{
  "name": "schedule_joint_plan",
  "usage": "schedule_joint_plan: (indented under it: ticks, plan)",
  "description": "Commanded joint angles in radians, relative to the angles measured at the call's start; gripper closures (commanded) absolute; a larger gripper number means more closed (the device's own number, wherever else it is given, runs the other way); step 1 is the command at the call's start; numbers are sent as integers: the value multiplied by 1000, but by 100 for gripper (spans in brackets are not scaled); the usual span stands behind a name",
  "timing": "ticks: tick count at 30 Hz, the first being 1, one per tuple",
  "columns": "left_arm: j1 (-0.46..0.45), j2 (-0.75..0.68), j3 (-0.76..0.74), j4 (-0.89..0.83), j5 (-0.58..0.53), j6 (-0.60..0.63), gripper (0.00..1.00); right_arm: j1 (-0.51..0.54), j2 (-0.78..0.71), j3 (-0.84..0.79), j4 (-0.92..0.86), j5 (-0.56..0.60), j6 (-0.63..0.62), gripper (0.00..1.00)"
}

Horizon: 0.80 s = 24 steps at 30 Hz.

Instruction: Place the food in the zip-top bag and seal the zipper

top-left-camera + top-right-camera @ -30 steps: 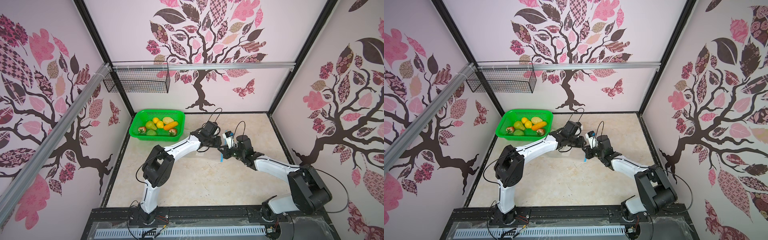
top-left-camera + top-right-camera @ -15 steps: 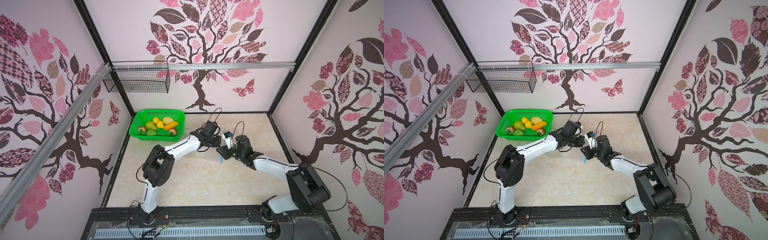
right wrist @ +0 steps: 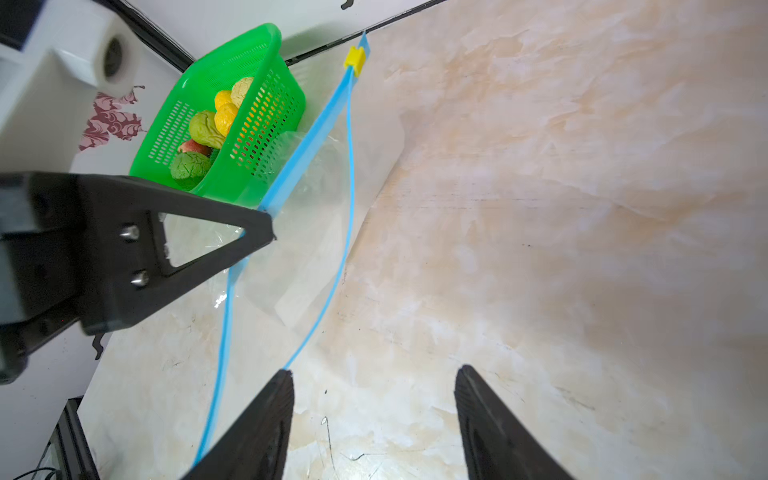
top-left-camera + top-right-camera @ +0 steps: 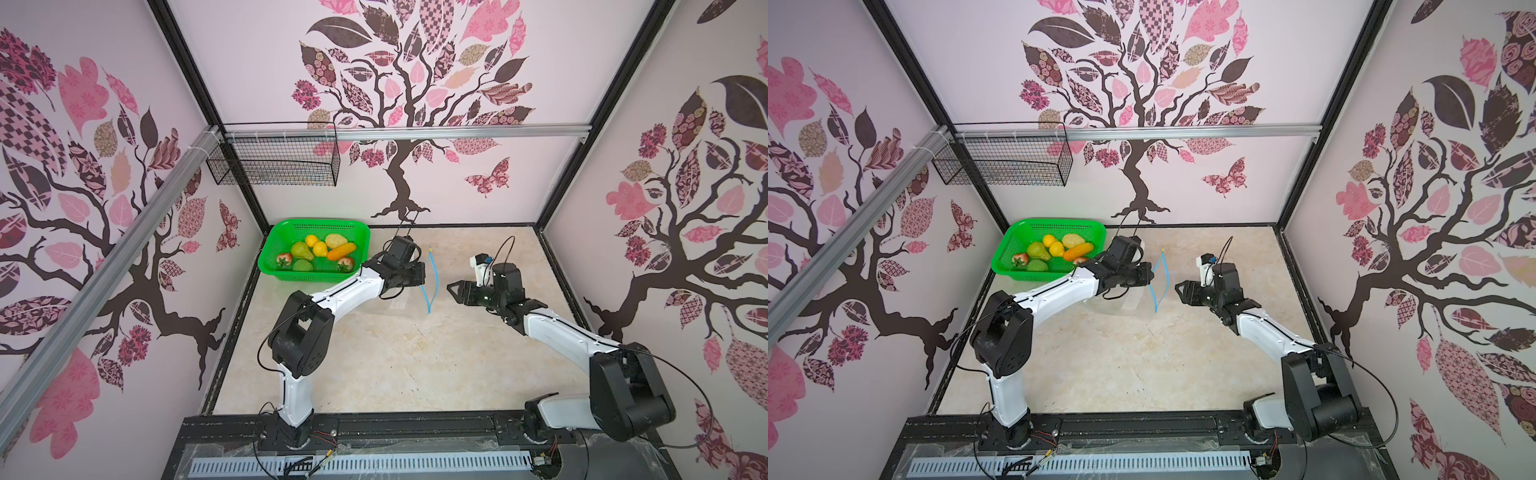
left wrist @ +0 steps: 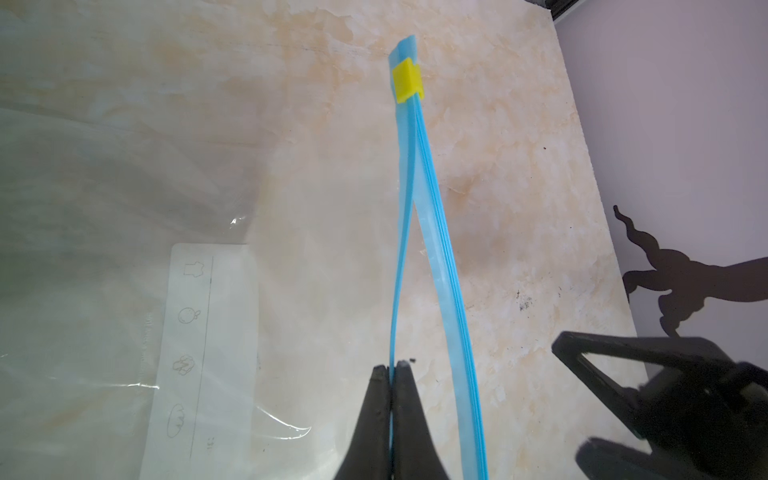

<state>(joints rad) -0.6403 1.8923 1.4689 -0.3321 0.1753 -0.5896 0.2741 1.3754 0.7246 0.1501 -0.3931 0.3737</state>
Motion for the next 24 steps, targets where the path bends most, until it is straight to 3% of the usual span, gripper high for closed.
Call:
schedule_joint_plan:
  ticks: [1,6,15,19,24]
  plan:
    - [-1,-51,-47,57,29,-33,100,7,67,54,26,-49,93,34]
    - [-2,-65,-69,70,27,-38,100,8,133,75,163,-185,221,35]
    - [-2,-63,-85,82,38,-41,100,77,210,156,126,-132,239,33]
    - [-3,-73,-101,93,38,-48,100,83,268,192,71,-49,228,52]
    - [-9,-62,-109,95,31,-46,100,83,305,203,59,-31,201,98]
